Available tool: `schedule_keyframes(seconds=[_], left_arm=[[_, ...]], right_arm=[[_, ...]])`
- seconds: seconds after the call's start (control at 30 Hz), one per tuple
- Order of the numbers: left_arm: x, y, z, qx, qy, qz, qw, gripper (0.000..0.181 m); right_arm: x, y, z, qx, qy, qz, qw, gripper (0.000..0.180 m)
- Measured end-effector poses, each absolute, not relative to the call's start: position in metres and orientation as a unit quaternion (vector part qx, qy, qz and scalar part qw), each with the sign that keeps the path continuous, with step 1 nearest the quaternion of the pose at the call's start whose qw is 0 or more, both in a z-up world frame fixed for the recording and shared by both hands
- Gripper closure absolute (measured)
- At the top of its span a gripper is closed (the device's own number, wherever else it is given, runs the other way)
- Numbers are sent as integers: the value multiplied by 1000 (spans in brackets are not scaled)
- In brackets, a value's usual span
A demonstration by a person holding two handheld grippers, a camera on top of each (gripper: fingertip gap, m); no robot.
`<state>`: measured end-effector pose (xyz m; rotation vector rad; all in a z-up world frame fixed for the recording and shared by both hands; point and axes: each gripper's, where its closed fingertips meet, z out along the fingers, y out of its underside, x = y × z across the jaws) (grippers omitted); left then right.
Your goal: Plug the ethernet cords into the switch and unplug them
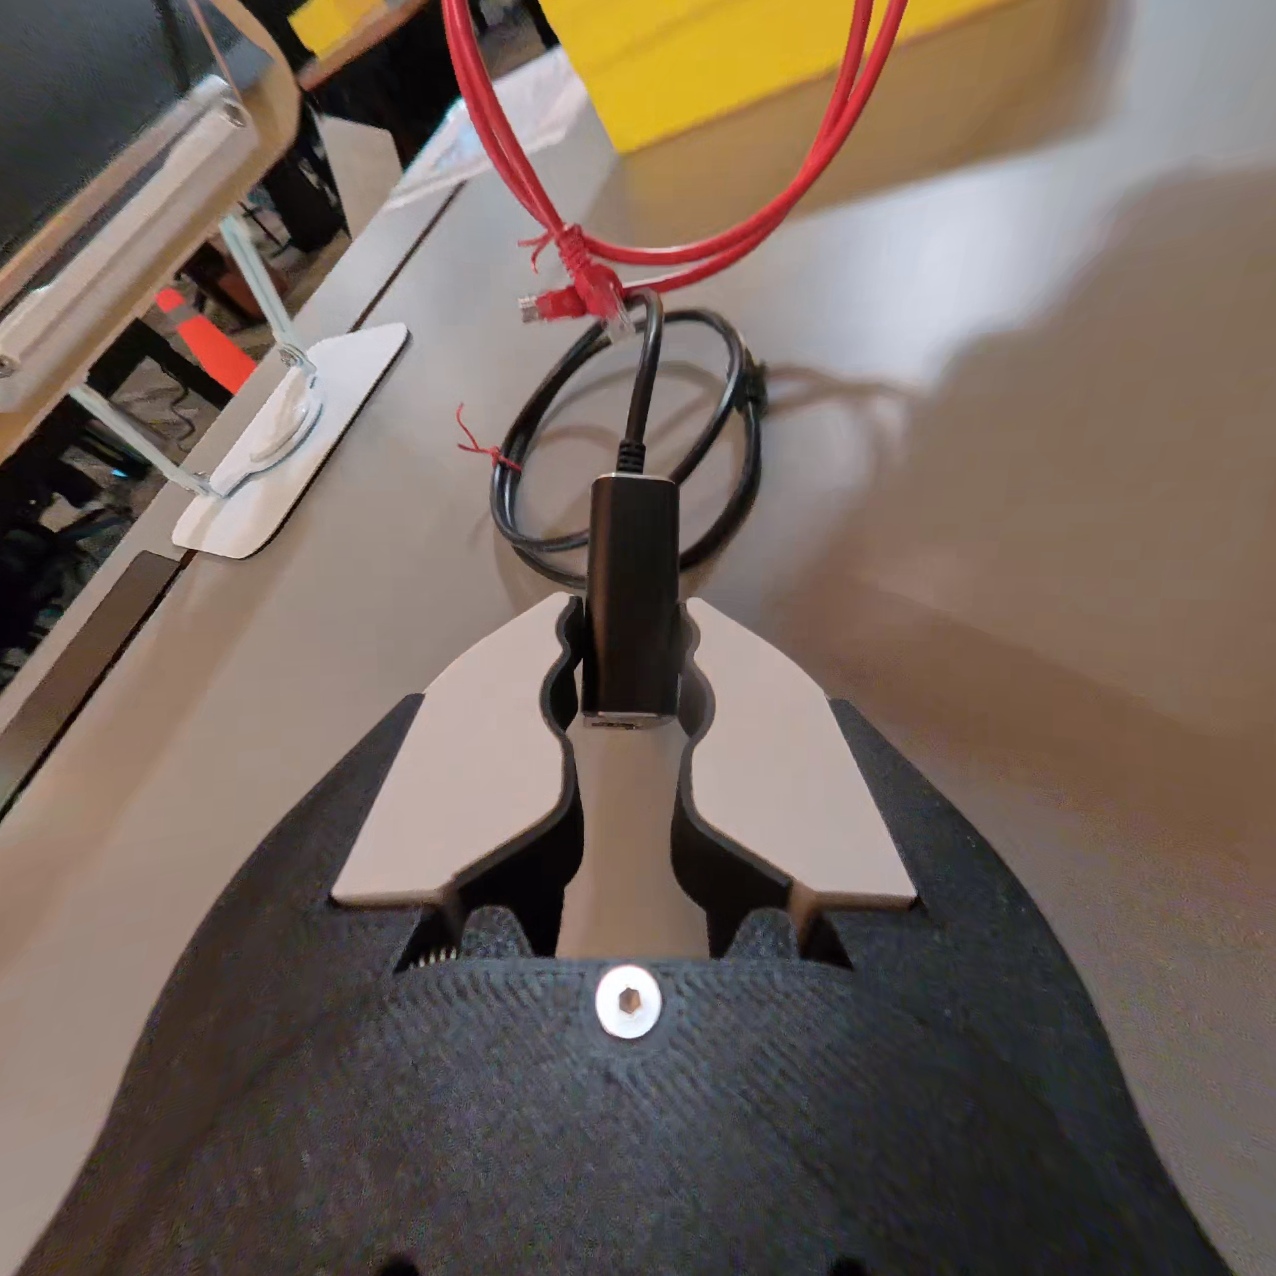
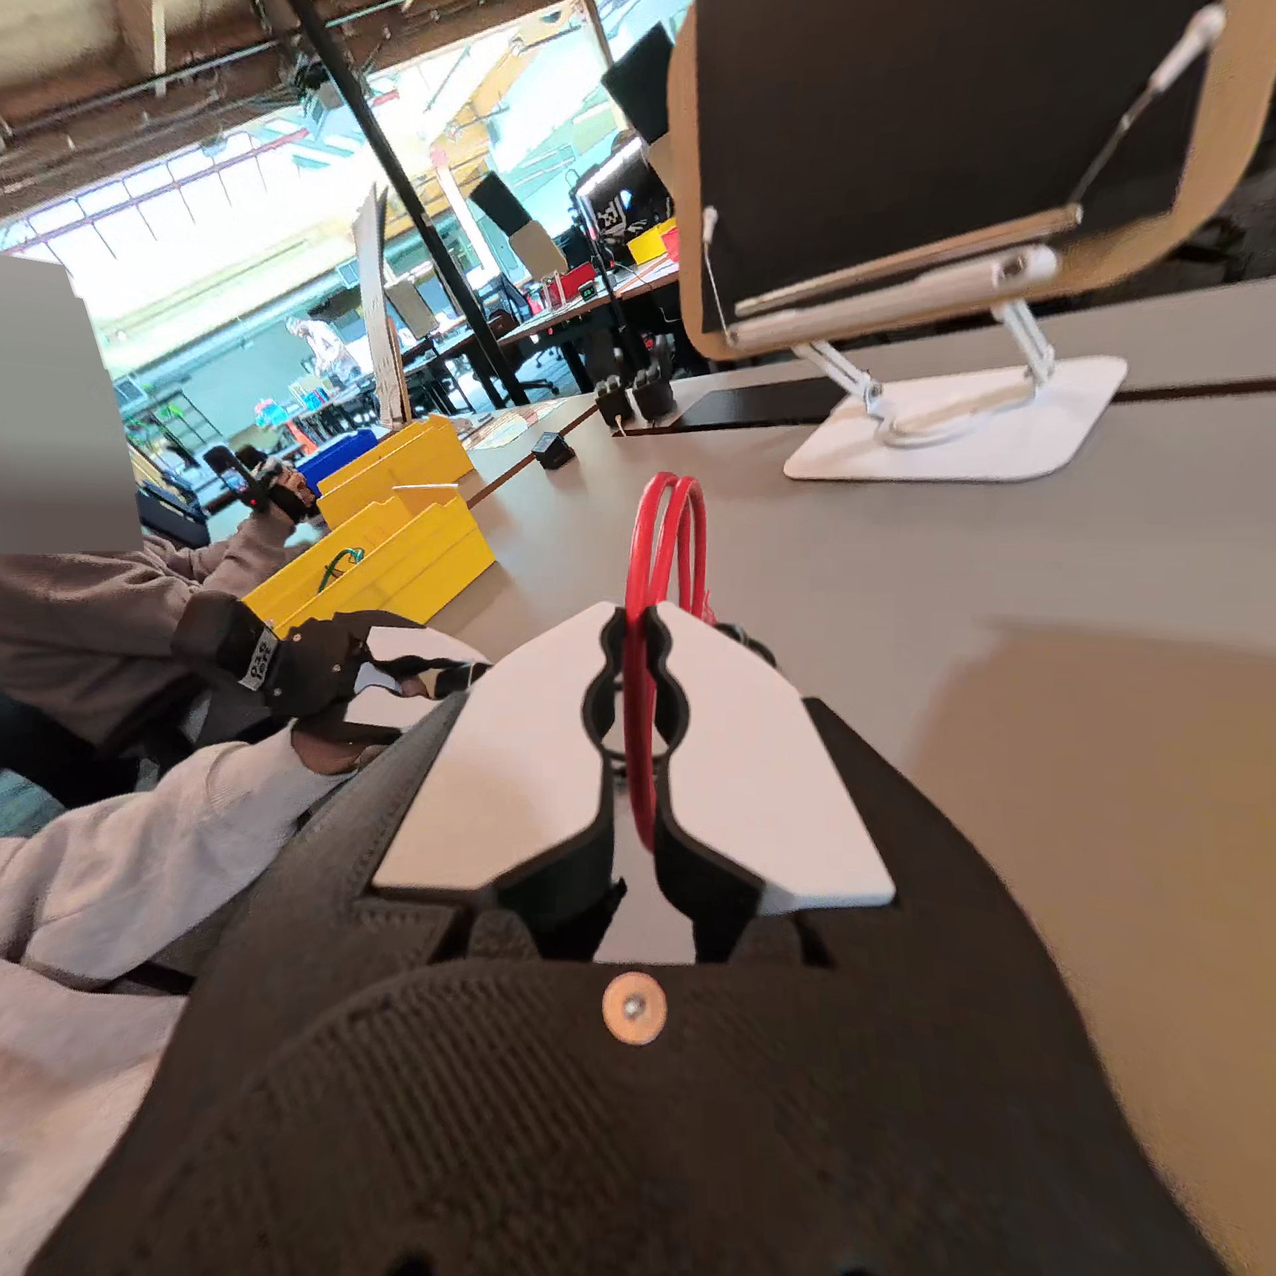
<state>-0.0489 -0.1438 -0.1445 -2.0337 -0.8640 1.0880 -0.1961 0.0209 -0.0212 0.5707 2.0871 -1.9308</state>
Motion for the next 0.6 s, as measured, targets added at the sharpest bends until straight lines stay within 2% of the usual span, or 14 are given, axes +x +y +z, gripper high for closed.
schedule_keyframes(seconds=[0.2, 0.6], left_arm=[[-49, -143, -159, -806, -314, 414, 285, 156], [-48, -145, -158, -803, -313, 415, 290, 156]], right_arm=[[-190, 46, -50, 213, 736, -634, 104, 174], [-198, 67, -76, 223, 780, -583, 43, 167]])
